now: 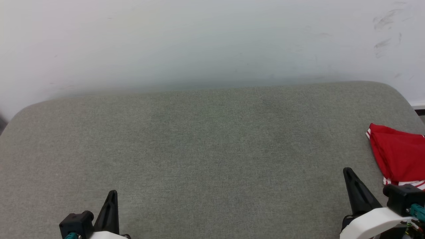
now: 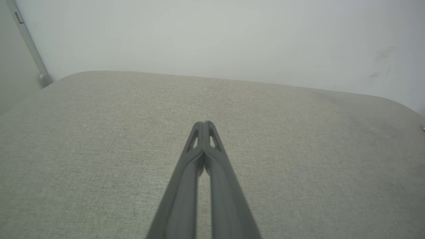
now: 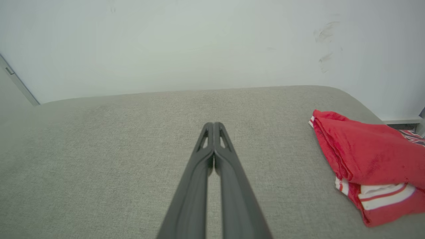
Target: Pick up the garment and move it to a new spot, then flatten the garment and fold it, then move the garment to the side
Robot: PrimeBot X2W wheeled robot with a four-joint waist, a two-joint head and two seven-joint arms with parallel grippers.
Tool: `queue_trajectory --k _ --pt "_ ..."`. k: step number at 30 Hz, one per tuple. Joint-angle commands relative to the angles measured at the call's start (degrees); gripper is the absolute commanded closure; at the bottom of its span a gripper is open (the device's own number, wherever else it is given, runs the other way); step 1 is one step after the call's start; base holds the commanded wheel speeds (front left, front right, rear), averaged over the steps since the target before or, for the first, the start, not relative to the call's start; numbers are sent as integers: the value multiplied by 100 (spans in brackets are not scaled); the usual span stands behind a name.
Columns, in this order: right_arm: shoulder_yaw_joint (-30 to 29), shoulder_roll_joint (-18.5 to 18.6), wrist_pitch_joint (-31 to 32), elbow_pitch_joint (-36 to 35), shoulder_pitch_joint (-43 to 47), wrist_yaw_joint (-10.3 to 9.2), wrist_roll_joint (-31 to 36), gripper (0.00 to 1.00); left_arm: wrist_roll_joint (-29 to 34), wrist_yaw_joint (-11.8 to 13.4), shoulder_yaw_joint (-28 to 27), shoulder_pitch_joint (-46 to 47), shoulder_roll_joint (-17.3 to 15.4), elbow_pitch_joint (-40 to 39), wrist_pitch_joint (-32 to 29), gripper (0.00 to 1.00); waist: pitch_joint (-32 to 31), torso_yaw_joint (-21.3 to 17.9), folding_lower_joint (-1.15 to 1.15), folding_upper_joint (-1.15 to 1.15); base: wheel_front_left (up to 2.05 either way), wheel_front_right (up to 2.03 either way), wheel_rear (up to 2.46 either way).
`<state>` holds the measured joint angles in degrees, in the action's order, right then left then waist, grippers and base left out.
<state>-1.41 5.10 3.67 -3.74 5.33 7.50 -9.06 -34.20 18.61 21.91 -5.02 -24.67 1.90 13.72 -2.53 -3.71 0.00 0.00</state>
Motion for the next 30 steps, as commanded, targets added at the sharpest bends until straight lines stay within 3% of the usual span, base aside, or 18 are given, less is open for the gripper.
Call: queue_trajectory --k 1,30 --pt "-35 -9 13 -26 -100 0 -303 100 -209 -77 -145 89 -6 -65 -48 100 4 5 0 0 0 0 0" --pt "-228 -95 120 682 -541 -1 -3518 100 -2518 -1109 -1161 552 805 501 -784 100 76 106 0 0 0 0 0"
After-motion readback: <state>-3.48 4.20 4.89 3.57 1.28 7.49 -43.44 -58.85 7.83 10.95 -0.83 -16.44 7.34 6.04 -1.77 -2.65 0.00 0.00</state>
